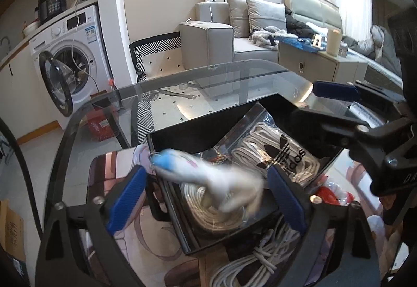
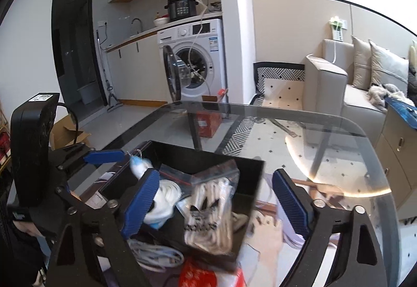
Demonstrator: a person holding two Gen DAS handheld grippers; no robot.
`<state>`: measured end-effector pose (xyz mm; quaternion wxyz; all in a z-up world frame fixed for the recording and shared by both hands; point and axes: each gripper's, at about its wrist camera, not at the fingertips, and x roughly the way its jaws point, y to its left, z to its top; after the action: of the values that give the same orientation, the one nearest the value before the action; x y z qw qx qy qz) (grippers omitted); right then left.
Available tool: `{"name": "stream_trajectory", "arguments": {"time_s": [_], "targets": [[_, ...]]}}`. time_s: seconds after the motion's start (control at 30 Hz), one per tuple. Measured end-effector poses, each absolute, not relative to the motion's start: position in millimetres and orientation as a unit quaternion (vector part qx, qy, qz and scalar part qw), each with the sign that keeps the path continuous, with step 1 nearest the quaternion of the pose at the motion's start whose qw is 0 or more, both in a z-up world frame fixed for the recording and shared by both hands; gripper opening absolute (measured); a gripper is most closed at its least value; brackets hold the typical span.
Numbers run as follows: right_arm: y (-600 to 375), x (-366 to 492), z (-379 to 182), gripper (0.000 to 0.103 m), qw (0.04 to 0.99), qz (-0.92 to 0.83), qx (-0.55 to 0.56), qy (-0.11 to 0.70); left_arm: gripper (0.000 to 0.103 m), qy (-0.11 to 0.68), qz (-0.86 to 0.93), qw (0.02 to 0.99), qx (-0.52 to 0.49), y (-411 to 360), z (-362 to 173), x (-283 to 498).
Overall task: Organize soft objects
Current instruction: 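Carry the lace bag and plush toy over the black box and release both, then withdraw from the box, right gripper toward the red packet, left toward the white foam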
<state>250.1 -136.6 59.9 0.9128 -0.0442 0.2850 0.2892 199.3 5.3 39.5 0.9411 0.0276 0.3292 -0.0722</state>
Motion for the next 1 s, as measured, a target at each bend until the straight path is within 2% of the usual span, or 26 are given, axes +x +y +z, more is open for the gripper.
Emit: {"name": "stream_trajectory", "arguments": {"time_s": [0.33,1.0], "targets": [[-174.9,222.2,62.9,0.102,0.915,0.267,-0.048,0.298,0.103,0.320,-0.082,0.944,0.003,10.1,49.9,173.9],[-192.7,175.1,40.0,0.102,0.897,0.269,-0.075,0.343,0.103,0.327,-0.060,0.943,-0.012,27.4,47.6,106.9]]}}
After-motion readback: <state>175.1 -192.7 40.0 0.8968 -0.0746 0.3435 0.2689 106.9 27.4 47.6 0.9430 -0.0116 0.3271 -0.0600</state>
